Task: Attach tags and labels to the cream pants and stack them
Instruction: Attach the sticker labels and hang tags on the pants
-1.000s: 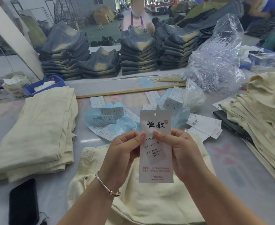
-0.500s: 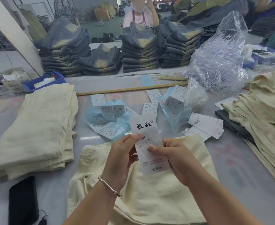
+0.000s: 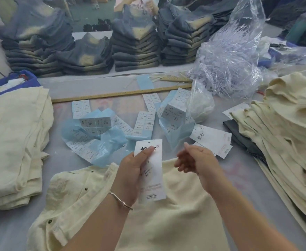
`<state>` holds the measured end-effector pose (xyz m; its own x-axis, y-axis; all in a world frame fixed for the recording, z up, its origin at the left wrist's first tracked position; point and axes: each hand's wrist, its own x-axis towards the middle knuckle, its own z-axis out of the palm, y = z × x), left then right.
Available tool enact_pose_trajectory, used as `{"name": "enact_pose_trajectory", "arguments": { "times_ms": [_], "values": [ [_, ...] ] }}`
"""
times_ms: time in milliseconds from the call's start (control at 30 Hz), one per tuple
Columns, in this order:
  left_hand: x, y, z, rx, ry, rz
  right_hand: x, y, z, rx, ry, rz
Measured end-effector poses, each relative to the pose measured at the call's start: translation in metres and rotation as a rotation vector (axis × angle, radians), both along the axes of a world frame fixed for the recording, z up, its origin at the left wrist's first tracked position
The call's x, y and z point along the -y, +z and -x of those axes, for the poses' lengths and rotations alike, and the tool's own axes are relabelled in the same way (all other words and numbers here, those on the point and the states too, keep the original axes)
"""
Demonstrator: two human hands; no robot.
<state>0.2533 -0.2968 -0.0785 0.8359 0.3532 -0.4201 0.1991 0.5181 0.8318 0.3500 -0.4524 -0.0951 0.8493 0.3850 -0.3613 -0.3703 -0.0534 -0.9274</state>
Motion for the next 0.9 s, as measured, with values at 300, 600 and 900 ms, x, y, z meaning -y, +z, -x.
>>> {"name": "enact_pose_trajectory", "arguments": {
  "times_ms": [300,600,900],
  "values": [
    [0.015,-0.028,-0.040,-0.157,0.005,-0.037,-0.026,-0.062,-0.150,0.131,-0.056,0.448],
    [-0.004,-0.037,-0.051,-0.170,0.090,-0.053,-0.032,-0.083,-0.184,0.524,-0.002,0.653],
    [0.001,-0.045,-0.051,-0.171,0.078,-0.018,-0.011,-0.089,-0.184,0.905,0.068,0.836]
  ]
}}
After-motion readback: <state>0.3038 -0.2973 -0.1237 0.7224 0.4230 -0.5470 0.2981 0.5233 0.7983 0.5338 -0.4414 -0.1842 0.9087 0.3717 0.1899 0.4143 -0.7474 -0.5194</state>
